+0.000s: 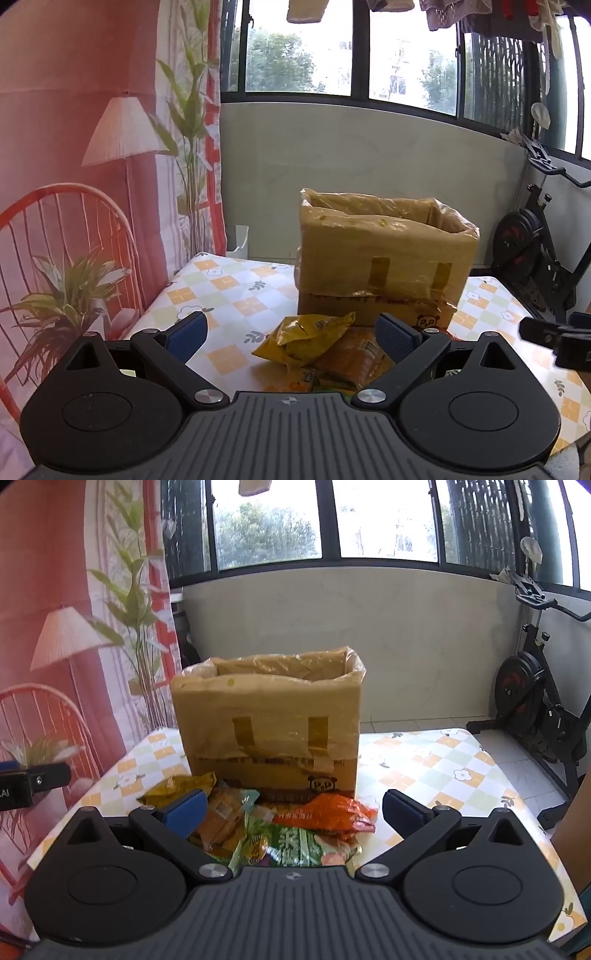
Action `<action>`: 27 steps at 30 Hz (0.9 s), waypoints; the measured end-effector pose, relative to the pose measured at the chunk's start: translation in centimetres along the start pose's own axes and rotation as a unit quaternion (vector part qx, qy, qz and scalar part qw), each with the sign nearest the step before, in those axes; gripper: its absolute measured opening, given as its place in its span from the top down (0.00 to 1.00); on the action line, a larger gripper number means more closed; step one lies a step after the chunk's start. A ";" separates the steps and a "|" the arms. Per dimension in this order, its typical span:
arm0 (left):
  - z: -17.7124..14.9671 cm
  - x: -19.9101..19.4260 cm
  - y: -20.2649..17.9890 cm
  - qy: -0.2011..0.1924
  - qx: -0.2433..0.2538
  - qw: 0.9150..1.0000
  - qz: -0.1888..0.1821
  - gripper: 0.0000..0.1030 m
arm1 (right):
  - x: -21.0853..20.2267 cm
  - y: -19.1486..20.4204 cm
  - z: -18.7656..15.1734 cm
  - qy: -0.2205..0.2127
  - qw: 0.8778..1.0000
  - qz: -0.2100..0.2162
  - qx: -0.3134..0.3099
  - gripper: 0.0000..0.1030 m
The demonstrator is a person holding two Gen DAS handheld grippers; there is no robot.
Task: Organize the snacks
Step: 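Reach both tools toward the snack pile beside the cardboard box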
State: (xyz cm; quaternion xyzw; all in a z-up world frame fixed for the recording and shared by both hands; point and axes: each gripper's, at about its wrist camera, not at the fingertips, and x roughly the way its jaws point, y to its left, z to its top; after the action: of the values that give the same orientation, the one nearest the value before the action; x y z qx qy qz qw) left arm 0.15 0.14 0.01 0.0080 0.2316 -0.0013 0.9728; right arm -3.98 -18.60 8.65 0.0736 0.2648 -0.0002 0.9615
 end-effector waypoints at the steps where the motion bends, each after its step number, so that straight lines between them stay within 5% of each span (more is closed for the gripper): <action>1: 0.1 0.2 0.2 -0.003 0.001 1.000 0.002 0.04 | 0.1 -0.3 0.1 -0.007 1.000 0.007 0.001 0.00; 10: -1.0 3.5 0.8 0.004 0.000 1.000 0.004 0.11 | 3.4 -0.3 -1.2 -0.025 0.997 0.006 -0.074 0.00; 19: -4.1 7.5 0.3 0.051 0.032 0.997 -0.041 0.14 | 7.3 -1.0 -4.3 0.048 0.994 0.024 -0.091 0.00; 27: -7.3 8.2 -0.5 0.082 0.054 0.994 -0.044 0.14 | 8.5 -0.6 -8.3 0.126 0.975 0.024 -0.180 0.00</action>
State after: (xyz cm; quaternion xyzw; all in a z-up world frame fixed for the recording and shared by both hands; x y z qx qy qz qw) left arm 4.22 -0.28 -10.18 0.0500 0.3102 -0.0563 0.9477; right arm -0.95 -17.65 -2.76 -0.0952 0.3776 0.0799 0.9176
